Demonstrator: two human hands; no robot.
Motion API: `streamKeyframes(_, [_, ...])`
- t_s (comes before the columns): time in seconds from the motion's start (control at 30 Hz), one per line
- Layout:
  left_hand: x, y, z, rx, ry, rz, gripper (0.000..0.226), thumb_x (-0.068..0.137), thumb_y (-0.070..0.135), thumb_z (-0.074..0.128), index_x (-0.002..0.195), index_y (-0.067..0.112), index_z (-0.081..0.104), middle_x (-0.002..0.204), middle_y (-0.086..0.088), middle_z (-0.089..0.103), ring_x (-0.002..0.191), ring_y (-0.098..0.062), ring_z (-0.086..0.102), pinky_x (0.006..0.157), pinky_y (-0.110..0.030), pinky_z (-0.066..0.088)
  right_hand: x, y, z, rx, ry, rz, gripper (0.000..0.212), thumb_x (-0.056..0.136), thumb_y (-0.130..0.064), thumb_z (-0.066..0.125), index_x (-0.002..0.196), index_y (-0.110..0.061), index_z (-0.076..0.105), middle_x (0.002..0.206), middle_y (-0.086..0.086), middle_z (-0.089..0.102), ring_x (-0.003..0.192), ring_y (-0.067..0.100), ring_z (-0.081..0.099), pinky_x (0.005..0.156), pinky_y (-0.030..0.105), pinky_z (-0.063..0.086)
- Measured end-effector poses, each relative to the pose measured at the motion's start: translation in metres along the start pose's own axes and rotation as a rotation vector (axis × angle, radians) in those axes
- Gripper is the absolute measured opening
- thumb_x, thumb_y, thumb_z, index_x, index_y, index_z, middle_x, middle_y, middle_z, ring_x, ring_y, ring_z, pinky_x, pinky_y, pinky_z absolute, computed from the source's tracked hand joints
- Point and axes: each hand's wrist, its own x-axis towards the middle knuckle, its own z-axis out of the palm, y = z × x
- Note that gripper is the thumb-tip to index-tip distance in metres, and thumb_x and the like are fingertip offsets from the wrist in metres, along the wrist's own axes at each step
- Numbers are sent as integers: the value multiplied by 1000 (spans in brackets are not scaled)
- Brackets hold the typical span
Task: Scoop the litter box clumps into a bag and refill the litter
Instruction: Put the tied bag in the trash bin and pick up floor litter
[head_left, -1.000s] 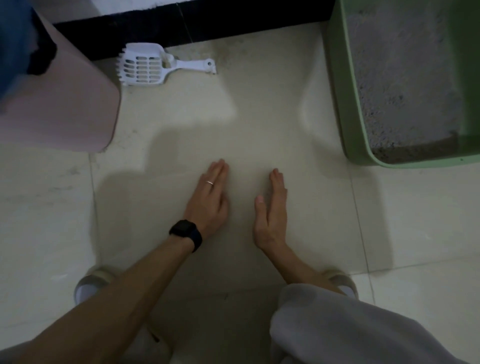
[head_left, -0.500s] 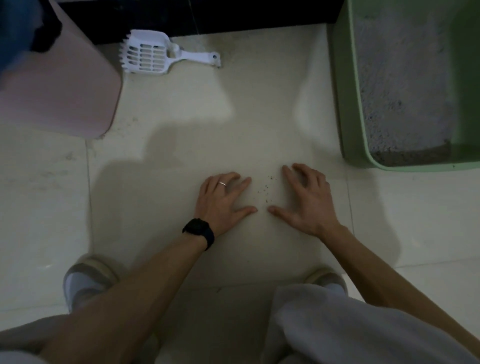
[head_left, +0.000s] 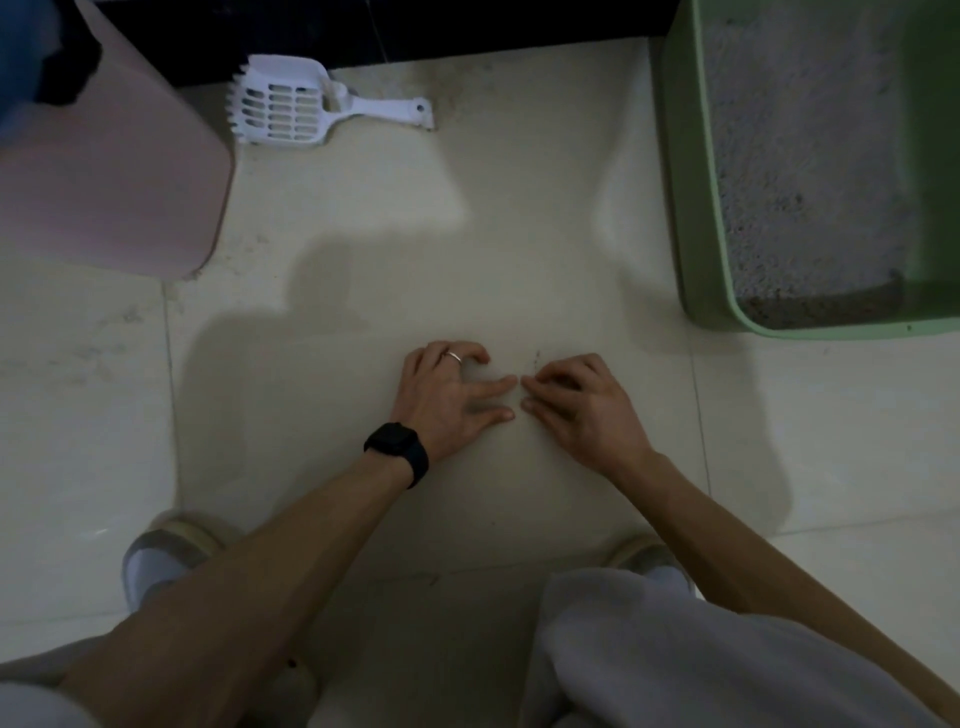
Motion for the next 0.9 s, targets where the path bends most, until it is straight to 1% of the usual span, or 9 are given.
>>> streamKeyframes(0.13, [-4,6,6,-59,58,86,16,76,45,78,90,39,78,100,4,65,93,-24,54,82,-30,33,-6,-2,8,4,38,-2,14,89,-22,74,99,-13,79,93,3,71,85,27,60,71,36,53])
streamKeyframes(0.23, [-3,12,9,-70,128,148,13,73,35,83,84,28,80,81,3,70,76,-26,61,68,-30,45,-12,-5,12,-29,30,7,15,86,-16,77,100,-12,79,90,6,70,81,28,61,66,37,54])
streamKeyframes(0.37, [5,13,7,71,161,239,10,81,34,77,78,24,77,77,4,70,71,-22,61,66,-29,46,-14,-6,13,-116,-6,-7,23,79,-10,80,102,-12,76,88,9,67,79,30,61,58,36,52])
streamKeyframes(0.43, [8,13,6,145,153,314,12,84,31,75,77,20,75,77,2,70,69,-23,61,64,-29,47,-12,-6,12,-162,-2,-32,20,80,-8,78,99,-11,75,87,10,65,78,30,60,59,34,50])
streamKeyframes(0.53, [13,14,3,220,101,377,17,87,28,69,78,13,72,78,-5,68,70,-25,62,62,-31,48,-5,-5,12,-254,2,-113,5,87,-6,72,91,-5,70,83,13,62,74,32,56,62,39,49])
streamKeyframes(0.6, [17,17,0,316,35,381,18,90,27,65,84,11,69,83,-7,68,76,-26,62,66,-31,47,0,-5,13,-321,-9,-158,8,93,-6,65,87,-2,67,79,15,59,70,31,53,62,42,48])
streamKeyframes(0.7, [23,22,-1,446,-219,331,29,101,23,33,112,10,57,115,-10,59,103,-27,54,82,-36,38,7,-10,12,-402,-66,-174,11,93,-5,63,82,-3,64,74,15,55,67,30,50,61,44,45])
streamKeyframes(0.8, [32,19,-17,342,-289,239,33,100,21,24,118,11,51,121,-11,52,110,-28,48,85,-36,34,19,-15,-4,-285,-87,-37,10,92,-3,64,82,-3,59,78,15,53,71,32,50,68,38,39])
streamKeyframes(0.9, [48,2,-61,119,-204,126,26,104,27,33,111,12,53,113,-8,51,99,-27,51,77,-34,35,46,-28,-37,-25,-70,218,12,99,-12,52,87,-12,55,86,5,51,83,26,49,72,25,29])
